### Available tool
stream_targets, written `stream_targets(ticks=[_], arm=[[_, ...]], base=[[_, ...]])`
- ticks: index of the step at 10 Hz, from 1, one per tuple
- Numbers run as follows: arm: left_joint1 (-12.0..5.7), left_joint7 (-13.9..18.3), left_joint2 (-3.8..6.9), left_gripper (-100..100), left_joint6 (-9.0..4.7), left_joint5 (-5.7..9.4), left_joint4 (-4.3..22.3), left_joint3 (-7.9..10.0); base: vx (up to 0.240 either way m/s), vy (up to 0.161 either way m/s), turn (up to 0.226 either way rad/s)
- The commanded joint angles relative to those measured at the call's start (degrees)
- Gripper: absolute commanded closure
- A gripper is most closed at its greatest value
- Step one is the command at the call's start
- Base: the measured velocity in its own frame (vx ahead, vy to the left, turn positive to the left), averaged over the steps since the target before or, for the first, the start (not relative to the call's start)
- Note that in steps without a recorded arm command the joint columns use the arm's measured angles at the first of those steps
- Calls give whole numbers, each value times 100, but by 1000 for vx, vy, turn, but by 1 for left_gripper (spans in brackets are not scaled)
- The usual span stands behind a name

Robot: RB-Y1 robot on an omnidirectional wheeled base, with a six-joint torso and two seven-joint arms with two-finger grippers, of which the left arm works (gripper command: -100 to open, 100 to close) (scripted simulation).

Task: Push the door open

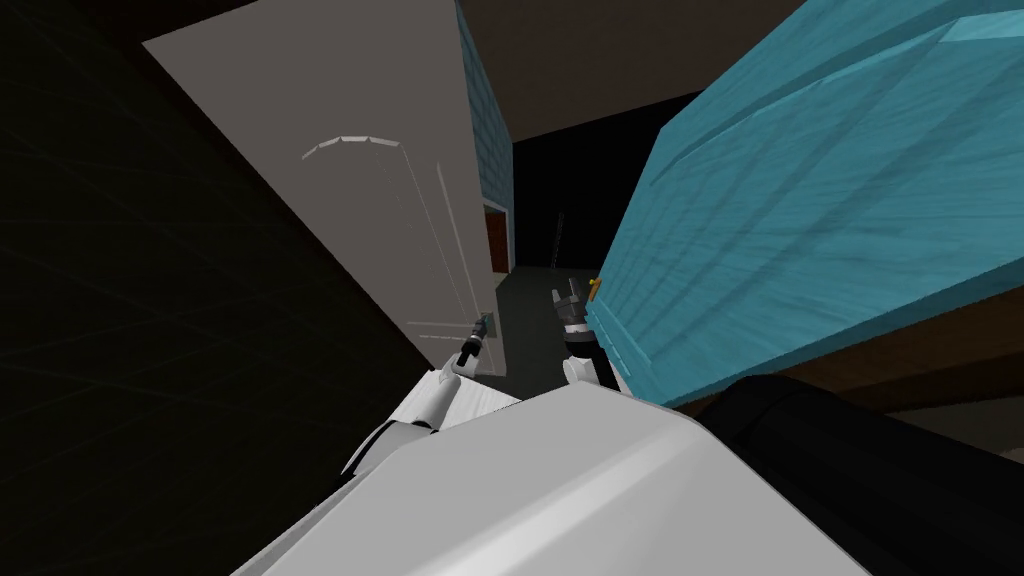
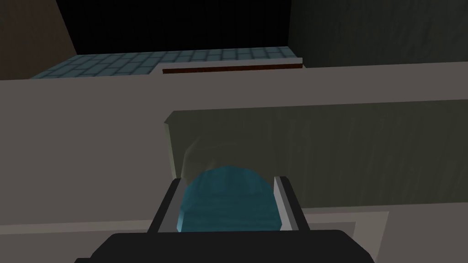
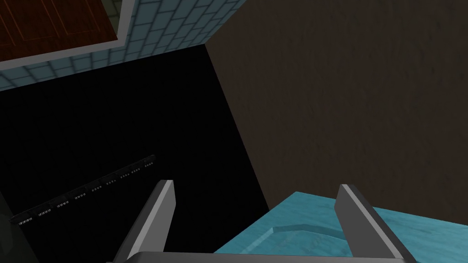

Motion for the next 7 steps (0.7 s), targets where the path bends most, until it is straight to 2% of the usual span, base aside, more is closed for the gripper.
stream_targets(ticks=[1, 7], arm=[[-10, -62, 94, 100, -30, 44, 10, 181], [2, -259, 169, 100, 4, 157, 73, 633]], base=[[139, -178, 59], [152, -182, 80]])
